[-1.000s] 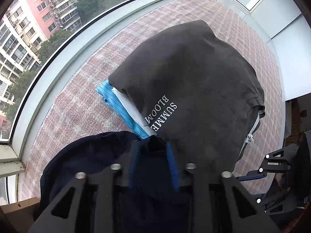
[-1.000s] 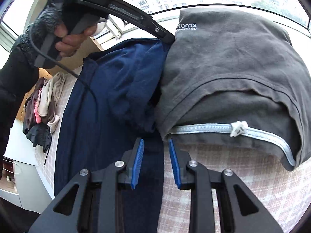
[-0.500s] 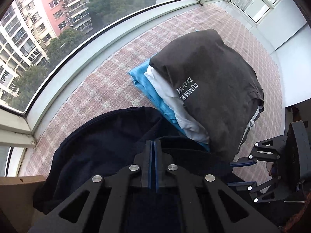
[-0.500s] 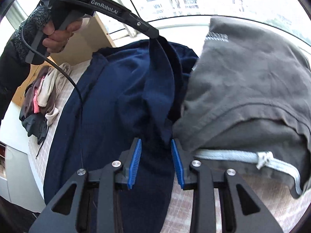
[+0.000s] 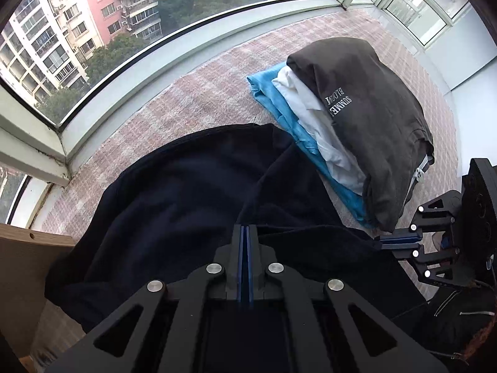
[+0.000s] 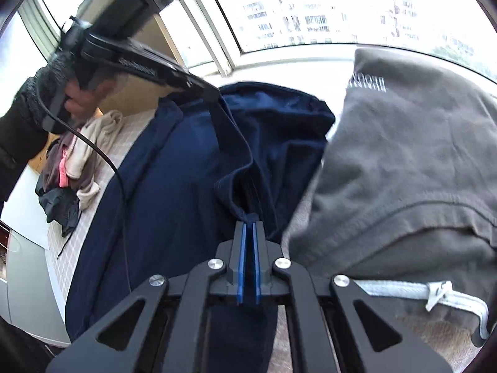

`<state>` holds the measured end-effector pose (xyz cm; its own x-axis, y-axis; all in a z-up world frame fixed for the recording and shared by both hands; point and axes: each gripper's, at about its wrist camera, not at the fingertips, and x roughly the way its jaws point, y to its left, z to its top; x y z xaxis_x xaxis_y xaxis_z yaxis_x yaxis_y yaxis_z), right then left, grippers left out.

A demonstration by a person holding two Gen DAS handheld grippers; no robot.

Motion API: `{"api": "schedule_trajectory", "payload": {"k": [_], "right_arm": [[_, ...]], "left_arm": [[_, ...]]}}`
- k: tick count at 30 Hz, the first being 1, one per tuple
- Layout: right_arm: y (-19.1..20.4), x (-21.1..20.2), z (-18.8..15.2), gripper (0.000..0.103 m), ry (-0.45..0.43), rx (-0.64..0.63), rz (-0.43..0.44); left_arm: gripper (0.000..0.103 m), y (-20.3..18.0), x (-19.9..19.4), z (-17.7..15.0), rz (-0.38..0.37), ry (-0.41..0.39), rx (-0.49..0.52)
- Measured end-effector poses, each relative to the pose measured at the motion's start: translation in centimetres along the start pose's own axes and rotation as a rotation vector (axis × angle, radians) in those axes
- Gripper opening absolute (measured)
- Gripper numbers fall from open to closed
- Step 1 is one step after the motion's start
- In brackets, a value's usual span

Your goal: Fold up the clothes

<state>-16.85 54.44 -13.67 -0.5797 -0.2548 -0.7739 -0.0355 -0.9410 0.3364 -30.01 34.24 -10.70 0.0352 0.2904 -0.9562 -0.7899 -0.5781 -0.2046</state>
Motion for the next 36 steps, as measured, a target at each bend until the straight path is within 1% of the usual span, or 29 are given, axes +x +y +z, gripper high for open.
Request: {"api": "schedule_trajectory", "payload": {"k": [3, 5, 8, 9, 10, 12, 13, 17, 18, 20, 24, 26, 28, 30, 33, 36], "right_arm": [[0.0, 0.2, 0.1, 0.004, 0.019, 0.021, 0.026], [0.2, 0.2, -0.1, 0.004, 0.034, 0.044, 0.075], [1.6, 0.1, -0.7, 0.005, 0.038, 0.081, 0.255], [2.1, 0.3, -1.1, 0.006, 0.062, 0.086, 0.31], [2.6, 0.6, -1.4, 0.015, 0.101, 0.092, 0.347], [2.3, 0.4, -2.0, 0.028, 0.103, 0.109, 0.296], [2.1, 0.2, -2.3, 0.028, 0.104, 0.117, 0.269], [1.2, -0.4, -2.6, 0.028, 0.078, 0.125, 0.152], [1.3, -0.2, -2.5, 0.028, 0.074, 0.106, 0.119], [1.5, 0.7, -2.5, 0.028, 0.094, 0.073, 0.065], [1.9, 2.0, -2.6, 0.028, 0.12, 0.007, -0.047], [2.1, 1.9, -2.7, 0.028, 0.119, -0.026, -0.064], [2.1, 2.1, -2.7, 0.028, 0.127, -0.049, -0.084], [1.8, 2.3, -3.0, 0.028, 0.133, -0.065, -0.112], [1.1, 2.4, -3.3, 0.028, 0.146, -0.044, -0.119], [0.0, 2.7, -3.3, 0.027, 0.156, 0.009, -0.087]], "left_arm": [[0.001, 0.5, 0.4, -0.1, 0.001, -0.007, -0.012], [0.001, 0.9, 0.7, -0.2, -0.004, -0.01, -0.013], [0.001, 1.6, 1.1, -0.7, -0.017, -0.009, -0.019], [0.001, 2.0, 1.4, -1.0, -0.012, 0.003, -0.024], [0.002, 2.3, 1.8, -1.4, -0.007, 0.015, -0.029], [0.002, 3.1, 2.4, -2.0, 0.002, 0.04, -0.039], [0.002, 3.4, 2.7, -2.4, 0.007, 0.053, -0.044], [0.002, 4.3, 2.5, -3.2, 0.022, 0.049, -0.051], [0.002, 4.3, 2.4, -3.3, 0.03, 0.047, -0.041], [0.001, 4.4, 2.0, -3.4, 0.031, 0.044, -0.035], [0.001, 3.3, 2.0, -3.6, -0.029, 0.052, -0.022], [0.002, 2.7, 2.4, -3.7, -0.086, 0.062, -0.027], [0.002, 2.3, 2.9, -3.7, -0.12, 0.069, -0.041], [0.002, 1.7, 3.4, -3.5, -0.104, 0.083, -0.03], [0.005, 0.8, 4.0, -3.4, -0.106, 0.102, -0.029], [0.004, 0.6, 4.5, -3.1, -0.119, 0.099, -0.044]]}}
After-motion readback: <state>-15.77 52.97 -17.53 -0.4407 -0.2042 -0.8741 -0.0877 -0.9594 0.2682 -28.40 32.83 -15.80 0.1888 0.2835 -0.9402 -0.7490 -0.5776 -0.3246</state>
